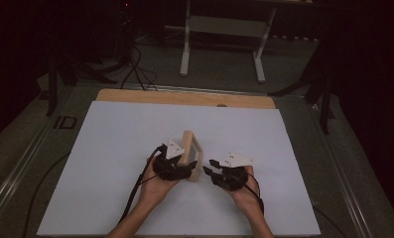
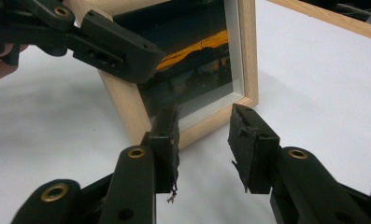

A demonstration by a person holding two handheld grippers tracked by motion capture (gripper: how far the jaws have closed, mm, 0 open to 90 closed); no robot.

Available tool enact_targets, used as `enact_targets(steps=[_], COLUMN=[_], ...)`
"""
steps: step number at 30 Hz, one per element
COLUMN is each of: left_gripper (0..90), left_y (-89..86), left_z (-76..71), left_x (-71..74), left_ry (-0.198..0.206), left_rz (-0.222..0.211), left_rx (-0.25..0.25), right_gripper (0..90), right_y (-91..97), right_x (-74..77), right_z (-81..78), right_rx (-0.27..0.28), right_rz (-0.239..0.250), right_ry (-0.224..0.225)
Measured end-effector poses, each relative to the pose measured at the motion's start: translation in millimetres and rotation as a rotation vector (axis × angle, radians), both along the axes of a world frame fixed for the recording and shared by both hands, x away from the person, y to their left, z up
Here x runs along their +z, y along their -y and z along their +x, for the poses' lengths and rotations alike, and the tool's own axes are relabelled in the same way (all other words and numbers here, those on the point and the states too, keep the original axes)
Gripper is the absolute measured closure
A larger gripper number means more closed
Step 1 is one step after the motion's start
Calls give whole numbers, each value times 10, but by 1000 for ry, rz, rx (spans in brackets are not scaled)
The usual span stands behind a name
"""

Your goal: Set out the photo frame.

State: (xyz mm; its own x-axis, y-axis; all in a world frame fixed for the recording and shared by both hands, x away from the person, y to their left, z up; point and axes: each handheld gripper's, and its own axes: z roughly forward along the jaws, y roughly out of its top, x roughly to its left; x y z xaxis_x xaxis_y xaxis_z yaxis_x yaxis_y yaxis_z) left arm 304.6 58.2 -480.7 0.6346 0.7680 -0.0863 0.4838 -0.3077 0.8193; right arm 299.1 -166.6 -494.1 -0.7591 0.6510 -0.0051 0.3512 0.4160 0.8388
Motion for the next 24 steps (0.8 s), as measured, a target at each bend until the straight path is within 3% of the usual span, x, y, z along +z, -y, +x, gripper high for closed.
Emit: enact_targets(steps=[3,8,15,24], left_gripper=[400,516,526,556], left_y=[-9,-68,-118,-127], left_z=[-1,4,16,-11], left_x=[5,16,7,19], left_ry=[-3,3,0,20], left_rz=[0,-5,-21,5], left_rx=[3,20,23,-3], right_gripper=[618,613,613,615], right_y=[7,16,46,68], right_x=[9,17,64,94], right_z=[-1,-2,-7,-10], right_rx=[0,-2,-7,-16], right_rz=[7,11,43,57], right_ry=[4,6,11,22])
